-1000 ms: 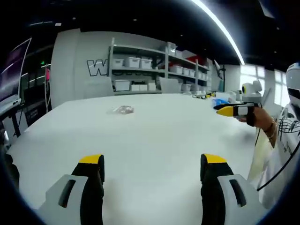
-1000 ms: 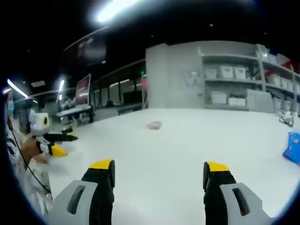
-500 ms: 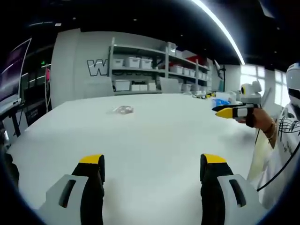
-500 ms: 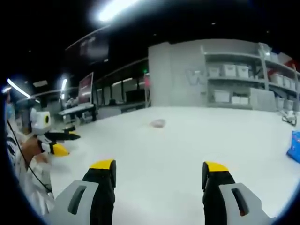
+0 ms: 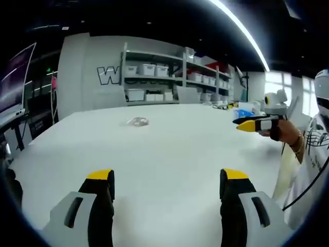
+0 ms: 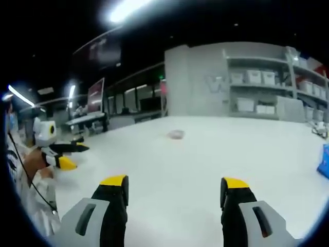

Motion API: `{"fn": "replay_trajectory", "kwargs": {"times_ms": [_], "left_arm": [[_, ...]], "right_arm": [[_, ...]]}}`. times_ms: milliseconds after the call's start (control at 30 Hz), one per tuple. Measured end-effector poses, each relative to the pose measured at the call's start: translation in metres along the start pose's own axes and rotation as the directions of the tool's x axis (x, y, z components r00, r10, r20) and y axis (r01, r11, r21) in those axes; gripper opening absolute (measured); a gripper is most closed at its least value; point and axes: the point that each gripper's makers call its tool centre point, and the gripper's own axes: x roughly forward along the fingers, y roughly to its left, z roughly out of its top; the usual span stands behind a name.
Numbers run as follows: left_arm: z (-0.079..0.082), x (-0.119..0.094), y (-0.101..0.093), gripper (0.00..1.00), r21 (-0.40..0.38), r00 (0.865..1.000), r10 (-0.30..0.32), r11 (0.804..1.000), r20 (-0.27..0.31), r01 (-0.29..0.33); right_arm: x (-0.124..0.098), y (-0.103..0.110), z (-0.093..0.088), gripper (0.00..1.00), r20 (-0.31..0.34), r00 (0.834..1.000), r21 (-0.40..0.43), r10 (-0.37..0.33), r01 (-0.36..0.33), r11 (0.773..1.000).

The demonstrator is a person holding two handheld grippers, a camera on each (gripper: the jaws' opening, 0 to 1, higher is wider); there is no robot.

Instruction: Open the resealable bag by pulling the two sides of the seal apart until the entire bag opening is separated and visibly accessible.

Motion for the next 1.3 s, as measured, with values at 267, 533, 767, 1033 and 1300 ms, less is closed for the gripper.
{"fn": "replay_trajectory", "kwargs": {"times_ms": [267, 533, 767, 1033, 1300], "left_arm": [[-0.001, 0.001, -0.002, 0.83, 0.006, 1.000, -0.005, 1.000, -0.008, 0.005], [-0.003, 0.001, -0.002, 0.83, 0.006, 1.000, -0.004, 1.000, -0.012, 0.004], [-0.004, 0.003, -0.003, 0.82, 0.009, 1.000, -0.007, 1.000, -0.018, 0.007], [-0.004, 0.002, -0.001, 0.82, 0.007, 1.000, -0.002, 1.000, -0.014, 0.002], [-0.004, 0.001, -0.002, 0.82, 0.010, 1.000, -0.005, 1.000, -0.014, 0.005]], "right_arm": [[0.002, 0.003, -0.001, 0.72, -0.004, 1.000, -0.003, 0.008, -0.008, 1.000], [0.000, 0.002, -0.002, 0.72, -0.003, 1.000, 0.004, 0.005, -0.005, 1.000], [0.002, 0.004, -0.004, 0.72, -0.009, 1.000, 0.004, 0.012, -0.012, 1.000], [0.004, 0.008, -0.004, 0.72, -0.011, 1.000, 0.001, 0.019, -0.019, 1.000], [0.008, 0.015, -0.004, 0.71, -0.016, 0.999, -0.008, 0.034, -0.034, 0.999]]}}
